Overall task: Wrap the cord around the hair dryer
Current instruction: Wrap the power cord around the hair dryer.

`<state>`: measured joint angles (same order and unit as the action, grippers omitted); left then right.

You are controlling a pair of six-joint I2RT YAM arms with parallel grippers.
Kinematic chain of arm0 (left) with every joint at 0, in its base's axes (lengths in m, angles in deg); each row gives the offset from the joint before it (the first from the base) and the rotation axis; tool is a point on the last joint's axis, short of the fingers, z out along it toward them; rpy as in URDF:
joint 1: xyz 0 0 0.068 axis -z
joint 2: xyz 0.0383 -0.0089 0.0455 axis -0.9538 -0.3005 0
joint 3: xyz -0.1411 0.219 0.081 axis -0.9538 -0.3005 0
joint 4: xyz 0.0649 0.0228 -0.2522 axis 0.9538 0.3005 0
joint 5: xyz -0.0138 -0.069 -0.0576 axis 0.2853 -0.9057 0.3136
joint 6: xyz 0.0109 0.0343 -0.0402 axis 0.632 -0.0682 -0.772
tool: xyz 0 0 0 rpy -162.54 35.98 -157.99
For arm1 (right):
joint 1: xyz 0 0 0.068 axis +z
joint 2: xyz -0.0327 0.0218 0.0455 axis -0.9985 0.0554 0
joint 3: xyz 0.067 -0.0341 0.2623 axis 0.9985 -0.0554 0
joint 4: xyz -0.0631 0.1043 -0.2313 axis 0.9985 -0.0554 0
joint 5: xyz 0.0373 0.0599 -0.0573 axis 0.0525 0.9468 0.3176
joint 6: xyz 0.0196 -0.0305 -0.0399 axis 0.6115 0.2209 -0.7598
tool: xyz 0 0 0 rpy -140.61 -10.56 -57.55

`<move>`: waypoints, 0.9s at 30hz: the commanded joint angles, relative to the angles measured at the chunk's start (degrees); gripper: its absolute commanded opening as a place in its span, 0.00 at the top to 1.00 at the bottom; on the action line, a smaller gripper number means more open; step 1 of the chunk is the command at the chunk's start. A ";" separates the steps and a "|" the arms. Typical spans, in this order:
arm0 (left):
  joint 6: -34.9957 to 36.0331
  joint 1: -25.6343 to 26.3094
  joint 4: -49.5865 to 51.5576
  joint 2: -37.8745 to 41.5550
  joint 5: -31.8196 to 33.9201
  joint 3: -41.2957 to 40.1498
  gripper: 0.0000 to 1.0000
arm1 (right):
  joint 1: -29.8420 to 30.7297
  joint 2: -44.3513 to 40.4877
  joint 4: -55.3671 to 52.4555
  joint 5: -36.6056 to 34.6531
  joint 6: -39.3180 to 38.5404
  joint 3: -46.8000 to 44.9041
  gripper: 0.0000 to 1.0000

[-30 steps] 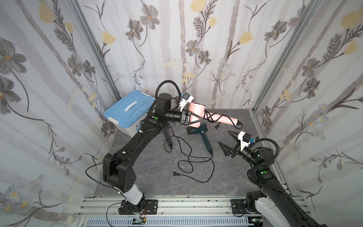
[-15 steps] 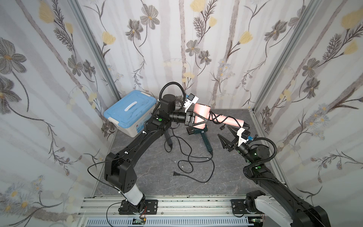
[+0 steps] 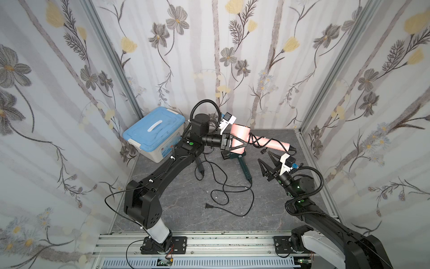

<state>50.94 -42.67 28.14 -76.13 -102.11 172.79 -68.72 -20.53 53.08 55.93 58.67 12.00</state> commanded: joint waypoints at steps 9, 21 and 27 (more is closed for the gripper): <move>-3.72 -1.60 -7.29 -0.92 -5.03 2.07 1.00 | -5.25 -5.75 3.26 3.02 4.90 -4.98 0.16; 6.18 -0.11 6.44 0.74 -11.80 4.90 1.00 | -12.24 6.81 7.71 30.08 5.30 5.29 0.12; 10.16 0.43 12.31 -0.04 -12.60 7.28 1.00 | -12.05 8.01 3.31 33.09 3.00 8.67 0.18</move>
<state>56.75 -42.47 38.30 -76.04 -112.74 178.82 -80.89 -13.27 57.46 85.37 62.54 19.45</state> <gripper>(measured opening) 0.741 0.838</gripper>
